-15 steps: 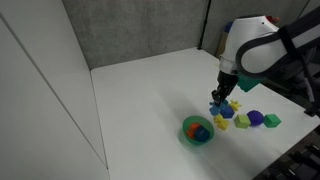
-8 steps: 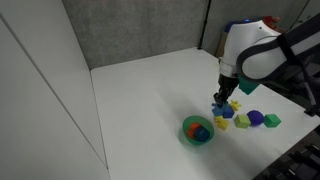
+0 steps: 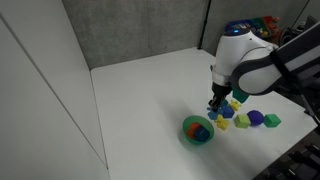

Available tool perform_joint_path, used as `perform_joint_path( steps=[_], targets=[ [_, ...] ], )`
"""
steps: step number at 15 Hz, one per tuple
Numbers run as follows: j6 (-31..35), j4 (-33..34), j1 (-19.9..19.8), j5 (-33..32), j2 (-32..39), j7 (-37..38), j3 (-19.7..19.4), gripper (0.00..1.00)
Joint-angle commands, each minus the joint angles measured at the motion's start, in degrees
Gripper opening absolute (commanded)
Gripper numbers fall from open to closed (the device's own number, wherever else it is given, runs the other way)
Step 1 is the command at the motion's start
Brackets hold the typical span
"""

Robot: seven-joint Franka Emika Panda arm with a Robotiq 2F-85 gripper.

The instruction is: Pick up the light blue toy from the table and put it in the green bowl

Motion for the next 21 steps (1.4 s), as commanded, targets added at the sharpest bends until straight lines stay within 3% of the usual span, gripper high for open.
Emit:
perform_joint_path(
  steps=[1,5,6,8,14,21],
  targets=[
    [0.04,1.64,2.36,-3.11,0.68,2.64,-0.55,0.06],
    [-0.2,1.95,4.13,-5.03,1.39,3.73,-0.56,0.07],
    [-0.31,1.99,4.6,-5.67,1.62,4.18,-0.7,0.44],
    [-0.27,1.97,5.15,-6.49,2.04,4.62,-0.71,0.51],
    [-1.11,1.11,5.02,-5.47,0.46,3.17,0.41,0.99],
    [-5.43,-2.86,2.16,0.29,-7.91,1.76,1.87,1.0]
  ],
)
